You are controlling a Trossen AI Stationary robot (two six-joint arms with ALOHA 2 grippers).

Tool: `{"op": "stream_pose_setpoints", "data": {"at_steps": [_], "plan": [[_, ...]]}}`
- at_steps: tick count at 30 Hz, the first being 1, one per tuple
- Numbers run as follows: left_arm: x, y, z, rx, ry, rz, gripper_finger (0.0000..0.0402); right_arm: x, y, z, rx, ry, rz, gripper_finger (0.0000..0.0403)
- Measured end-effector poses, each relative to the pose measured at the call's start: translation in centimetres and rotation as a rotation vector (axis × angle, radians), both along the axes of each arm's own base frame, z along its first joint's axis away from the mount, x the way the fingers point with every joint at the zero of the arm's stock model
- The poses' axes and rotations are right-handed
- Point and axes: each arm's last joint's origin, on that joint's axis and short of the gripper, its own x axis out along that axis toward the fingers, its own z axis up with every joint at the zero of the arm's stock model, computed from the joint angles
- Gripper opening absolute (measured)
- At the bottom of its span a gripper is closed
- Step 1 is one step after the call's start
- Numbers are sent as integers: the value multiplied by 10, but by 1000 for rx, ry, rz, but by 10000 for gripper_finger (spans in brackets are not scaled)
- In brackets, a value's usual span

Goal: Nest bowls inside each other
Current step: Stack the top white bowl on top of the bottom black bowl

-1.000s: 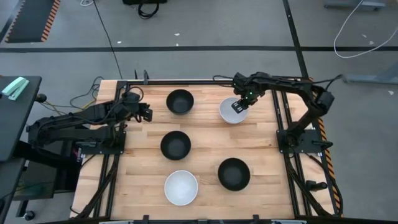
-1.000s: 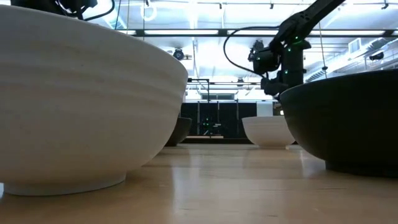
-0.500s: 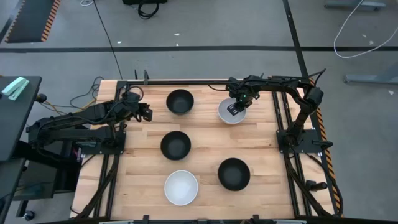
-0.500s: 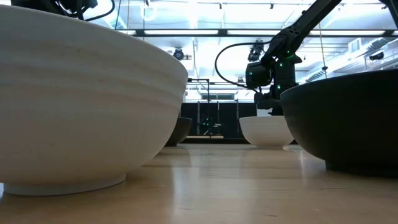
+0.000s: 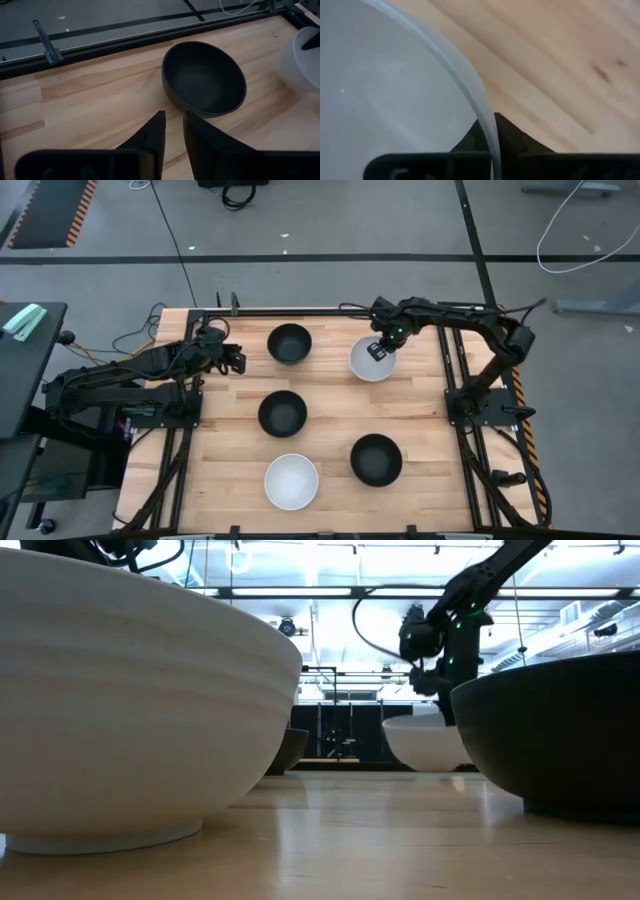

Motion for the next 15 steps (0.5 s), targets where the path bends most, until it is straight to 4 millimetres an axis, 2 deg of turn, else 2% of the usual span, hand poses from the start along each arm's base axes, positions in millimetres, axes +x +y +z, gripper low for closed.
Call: {"op": "stream_pose_setpoints", "data": {"at_steps": [4,7,11,15], "plan": [[0,0,0,1,1,-1,68,-9,16,22,-5,-25,11,4],[0,0,0,1,1,-1,63,-16,38,41,-3,-39,26,4],[0,0,0,1,1,-2,57,-20,80,63,60,-113,64,2],[0,0,0,5,4,-4,52,-19,129,77,153,-180,109,2]]}}
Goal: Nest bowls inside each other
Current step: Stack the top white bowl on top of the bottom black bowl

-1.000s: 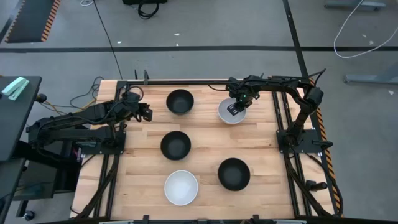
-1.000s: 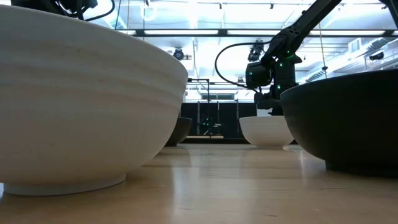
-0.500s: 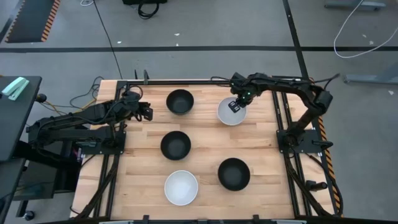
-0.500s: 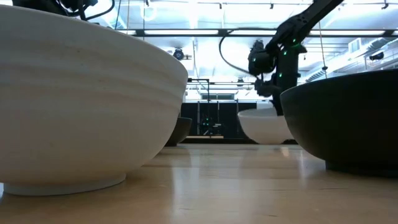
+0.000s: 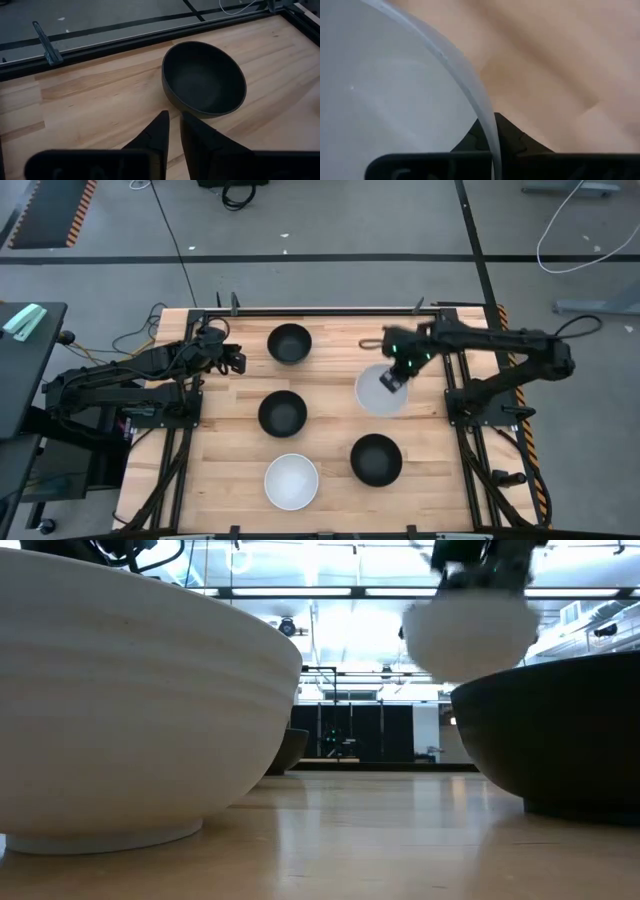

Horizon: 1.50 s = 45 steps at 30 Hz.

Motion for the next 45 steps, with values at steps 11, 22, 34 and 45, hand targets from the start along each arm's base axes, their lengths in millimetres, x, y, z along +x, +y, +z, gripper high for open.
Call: {"op": "stream_pose_setpoints", "data": {"at_steps": [11,22,34,45], "plan": [[-3,7,0,-4,-5,52,48,11,104,-17,195,159,75,2],[-4,9,0,-33,-13,39,47,51,133,-68,227,232,184,2],[-3,9,-1,-43,-14,23,43,82,94,-103,173,226,243,1],[-3,9,-1,-43,-14,24,42,85,1,-103,35,177,122,0]]}}
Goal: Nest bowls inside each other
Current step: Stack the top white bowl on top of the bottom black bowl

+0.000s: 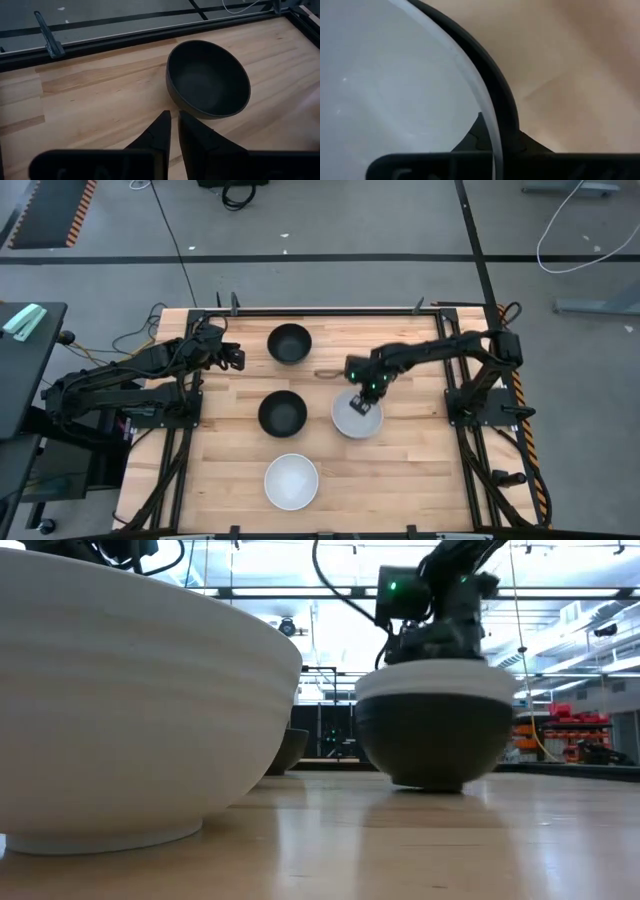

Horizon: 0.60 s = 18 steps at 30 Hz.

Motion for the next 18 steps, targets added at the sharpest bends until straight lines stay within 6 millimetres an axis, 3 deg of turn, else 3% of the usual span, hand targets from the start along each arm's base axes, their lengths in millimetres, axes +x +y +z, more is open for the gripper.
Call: {"op": "stream_pose_setpoints", "data": {"at_steps": [7,12,18], "plan": [[0,0,0,-2,-2,2,33,-8,-40,0,-31,-1,-50,0],[0,0,0,-5,-7,6,35,-9,-41,2,-26,-11,-44,8],[5,2,-4,-14,16,6,32,-2,-34,21,-73,-68,-30,42]]}}
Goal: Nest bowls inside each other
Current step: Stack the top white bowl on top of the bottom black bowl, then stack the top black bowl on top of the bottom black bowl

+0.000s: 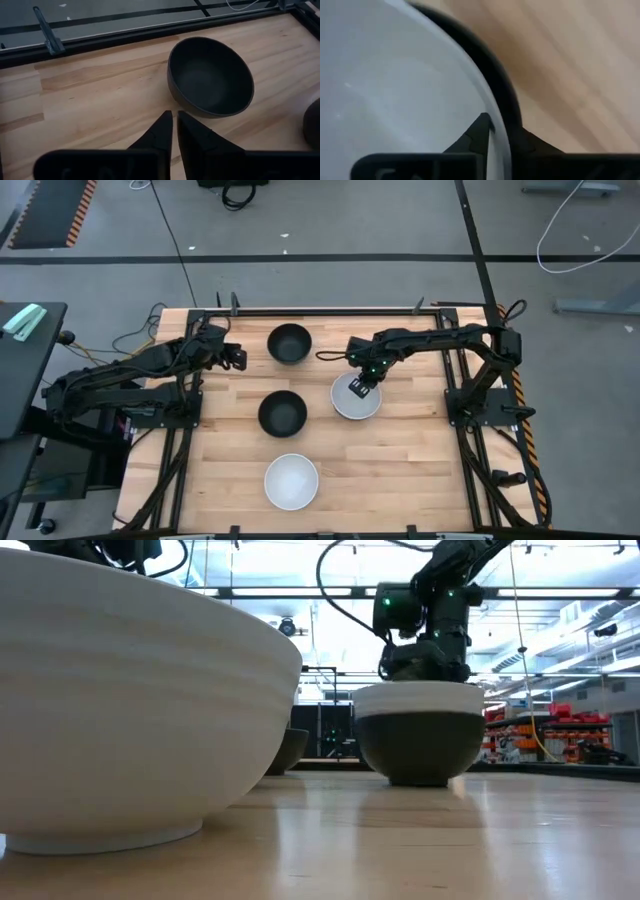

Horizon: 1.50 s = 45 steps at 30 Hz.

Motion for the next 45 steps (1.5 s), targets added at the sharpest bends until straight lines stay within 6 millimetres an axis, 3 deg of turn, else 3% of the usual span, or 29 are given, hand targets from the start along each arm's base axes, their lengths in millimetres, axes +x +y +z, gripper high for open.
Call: {"op": "stream_pose_setpoints", "data": {"at_steps": [11,17,24,34,38,45], "plan": [[30,9,-16,-64,27,-91,32,-2,8,11,27,39,50,77],[40,13,-13,4,1,-151,45,-4,9,11,32,59,57,93],[37,25,-10,49,-1,-121,68,-7,10,12,46,89,68,109],[31,51,-22,-117,-21,-176,113,-9,11,12,72,99,70,117],[40,62,-8,-95,28,-212,118,-9,11,14,77,108,71,117],[70,87,29,-37,153,-287,115,-6,7,38,-4,125,83,117]]}}
